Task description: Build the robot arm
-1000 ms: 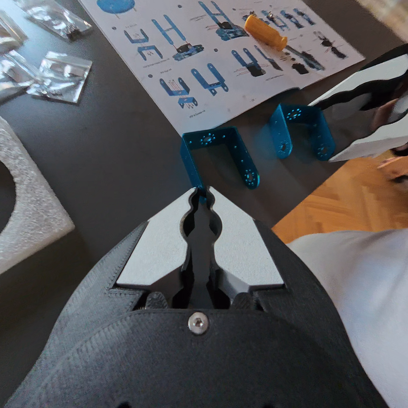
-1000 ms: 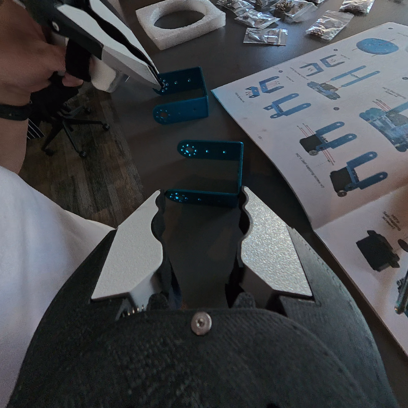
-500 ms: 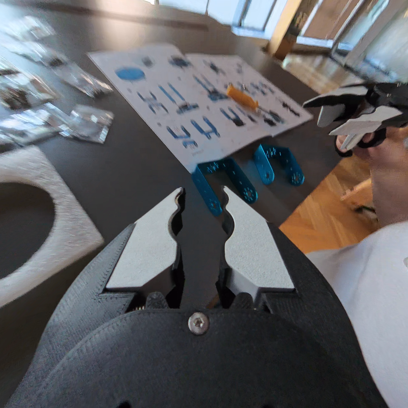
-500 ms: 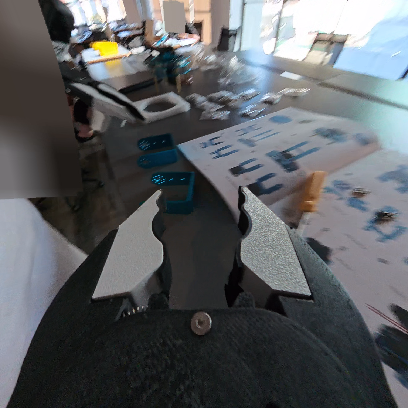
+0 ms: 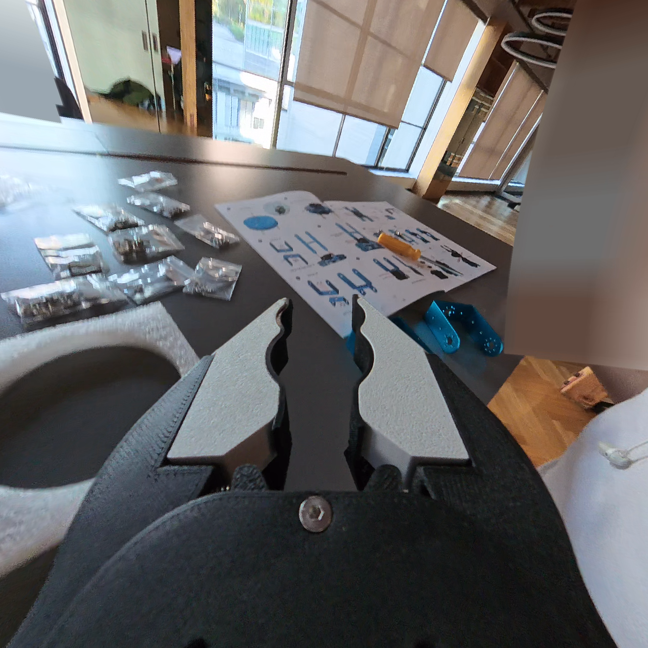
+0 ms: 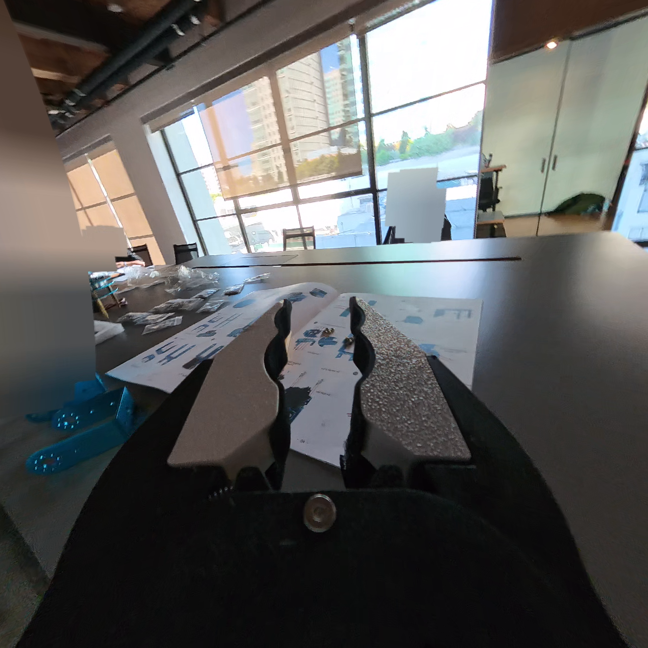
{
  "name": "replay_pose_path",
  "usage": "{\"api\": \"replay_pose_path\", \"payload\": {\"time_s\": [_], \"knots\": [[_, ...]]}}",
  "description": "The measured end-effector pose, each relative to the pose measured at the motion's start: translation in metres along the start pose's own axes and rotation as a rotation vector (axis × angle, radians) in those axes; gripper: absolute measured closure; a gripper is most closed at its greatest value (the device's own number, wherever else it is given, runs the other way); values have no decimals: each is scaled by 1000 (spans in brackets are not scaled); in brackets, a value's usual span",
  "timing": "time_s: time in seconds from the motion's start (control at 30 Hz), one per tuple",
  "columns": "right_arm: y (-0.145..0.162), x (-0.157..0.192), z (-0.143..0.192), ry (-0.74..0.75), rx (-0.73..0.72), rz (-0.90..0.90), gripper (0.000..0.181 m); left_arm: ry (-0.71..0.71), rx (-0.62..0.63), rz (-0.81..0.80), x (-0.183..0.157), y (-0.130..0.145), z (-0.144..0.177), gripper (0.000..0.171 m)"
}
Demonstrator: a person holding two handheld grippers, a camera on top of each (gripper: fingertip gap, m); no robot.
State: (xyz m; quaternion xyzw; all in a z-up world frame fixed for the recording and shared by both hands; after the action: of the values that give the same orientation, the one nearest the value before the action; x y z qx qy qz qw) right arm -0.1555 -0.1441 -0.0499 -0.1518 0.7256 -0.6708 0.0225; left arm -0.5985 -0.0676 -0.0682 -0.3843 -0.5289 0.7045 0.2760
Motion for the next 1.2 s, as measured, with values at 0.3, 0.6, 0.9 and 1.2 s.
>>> {"api": "replay_pose_path", "payload": {"time_s": [0.3, 0.6, 0.9, 1.2], "knots": [[-7, -37, 14, 202, -99, -156, 157, -168, -111, -191, 8, -16, -23, 143], [-5, -35, 11, 192, -73, -144, 160, -249, -211, -139, 19, -24, -13, 144], [-5, -30, 8, 135, -65, -140, 167, -322, -187, -248, 14, -22, -17, 146], [-3, -17, 4, 116, -26, -6, 166, -327, -168, -244, 15, -21, -20, 151]]}}
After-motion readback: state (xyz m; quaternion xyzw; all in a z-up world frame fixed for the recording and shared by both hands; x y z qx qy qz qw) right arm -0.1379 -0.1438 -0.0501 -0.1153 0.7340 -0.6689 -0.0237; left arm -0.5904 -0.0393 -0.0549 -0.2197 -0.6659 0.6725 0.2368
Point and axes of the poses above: each gripper's, where its closed fingertips meet, z back along the fingers, y out of its underside, x = y × z across the jaws, the point moved 4 cm from there along z, back along the fingers, and after that the axes turned 1 degree about x, right-handed, at the moved point
